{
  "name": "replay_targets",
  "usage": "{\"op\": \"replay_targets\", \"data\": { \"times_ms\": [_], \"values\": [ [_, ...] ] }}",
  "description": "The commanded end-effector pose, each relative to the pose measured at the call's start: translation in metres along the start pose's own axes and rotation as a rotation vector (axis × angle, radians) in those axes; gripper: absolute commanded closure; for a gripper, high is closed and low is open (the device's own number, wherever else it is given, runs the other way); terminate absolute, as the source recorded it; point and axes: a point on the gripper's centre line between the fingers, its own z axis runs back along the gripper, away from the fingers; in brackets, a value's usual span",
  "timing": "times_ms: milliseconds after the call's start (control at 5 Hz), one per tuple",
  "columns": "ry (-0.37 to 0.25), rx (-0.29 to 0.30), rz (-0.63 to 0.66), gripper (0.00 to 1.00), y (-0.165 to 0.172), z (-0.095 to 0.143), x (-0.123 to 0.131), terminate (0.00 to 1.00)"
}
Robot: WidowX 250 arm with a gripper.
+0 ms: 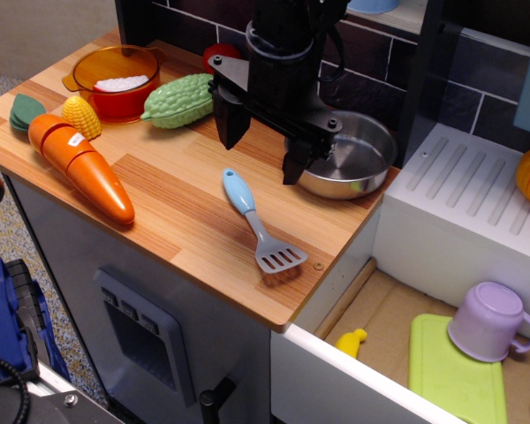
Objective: Put spatula in pan
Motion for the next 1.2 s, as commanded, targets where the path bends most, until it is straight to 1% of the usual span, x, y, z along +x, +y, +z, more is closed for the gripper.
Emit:
{"op": "replay_targets", "data": {
  "times_ms": [0,200,400,600,800,1000],
  "values": [
    [0.0,0.0,0.0,0.0,0.0,0.0,0.0,0.0],
    [0.028,0.026,0.137,0.0,0.003,-0.006,0.005,0.0],
    [0.035,0.071,0.268,0.0,0.003,-0.014,0.007,0.0],
    [0.04,0.063,0.35,0.0,0.008,-0.021,0.007,0.0],
    [0.026,0.048,0.394,0.0,0.015,-0.03,0.004,0.0],
    [0.024,0.035,0.433,0.0,0.021,-0.038,0.003,0.0]
  ]
}}
